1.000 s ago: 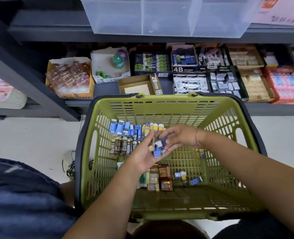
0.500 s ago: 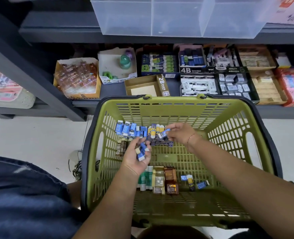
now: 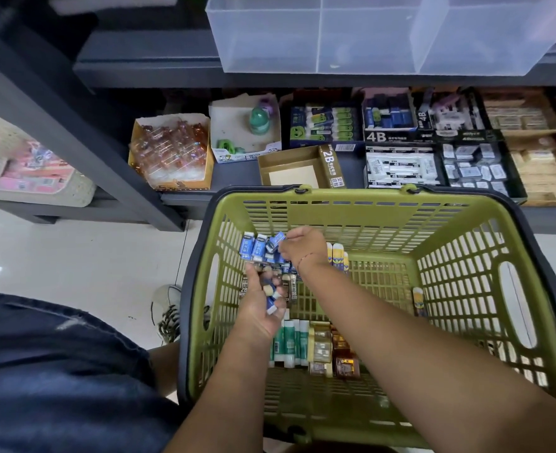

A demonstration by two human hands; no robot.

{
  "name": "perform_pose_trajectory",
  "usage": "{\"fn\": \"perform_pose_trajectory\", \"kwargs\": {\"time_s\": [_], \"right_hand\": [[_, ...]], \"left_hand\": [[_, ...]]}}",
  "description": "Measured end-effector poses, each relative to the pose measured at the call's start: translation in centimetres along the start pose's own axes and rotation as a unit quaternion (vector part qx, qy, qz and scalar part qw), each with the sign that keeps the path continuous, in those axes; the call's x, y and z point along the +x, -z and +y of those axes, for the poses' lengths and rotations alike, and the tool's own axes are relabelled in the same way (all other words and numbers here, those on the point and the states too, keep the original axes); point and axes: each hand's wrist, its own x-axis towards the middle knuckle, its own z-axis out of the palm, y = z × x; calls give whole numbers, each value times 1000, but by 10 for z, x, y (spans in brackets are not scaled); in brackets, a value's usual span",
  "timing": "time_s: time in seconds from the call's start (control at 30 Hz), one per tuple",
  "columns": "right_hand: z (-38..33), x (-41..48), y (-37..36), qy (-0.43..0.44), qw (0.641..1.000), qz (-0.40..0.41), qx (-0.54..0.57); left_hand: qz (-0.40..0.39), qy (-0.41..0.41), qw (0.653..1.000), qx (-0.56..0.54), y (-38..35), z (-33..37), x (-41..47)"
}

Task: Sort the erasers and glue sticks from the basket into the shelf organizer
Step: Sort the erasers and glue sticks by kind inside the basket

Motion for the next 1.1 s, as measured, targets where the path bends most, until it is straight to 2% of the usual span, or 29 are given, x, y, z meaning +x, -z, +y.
{"fn": "perform_pose_trajectory", "kwargs": {"time_s": [0.13,0.27,0.37,0.57,0.67,0.77,0.93,1.1], "right_hand": [[8,2,-1,-3,1000,1,7],[2,-3,3,21,998,-52,-12],[-1,-3,3,19,996,-85,16],[-6,-12,24,50,993,-111,12],[-7,-31,44,102,975,-189,-64],[3,-44,47,105,953,-258,-123],[14,-44,45,99,951,-235,-177],[24,-35,61,28,975,-166,-143]], "left_hand": [[-1,-6,1000,10,-2,0,-2],[-26,-12,1000,0,-4,0,-4],[-46,-4,999,-17,-4,1,-6],[-52,2,999,-3,-5,2,-6],[-30,-6,999,26,-6,-1,-5],[-12,-4,998,69,-8,-3,-7],[54,6,989,135,-7,-6,-16],[96,56,990,90,2,-17,-24]]}}
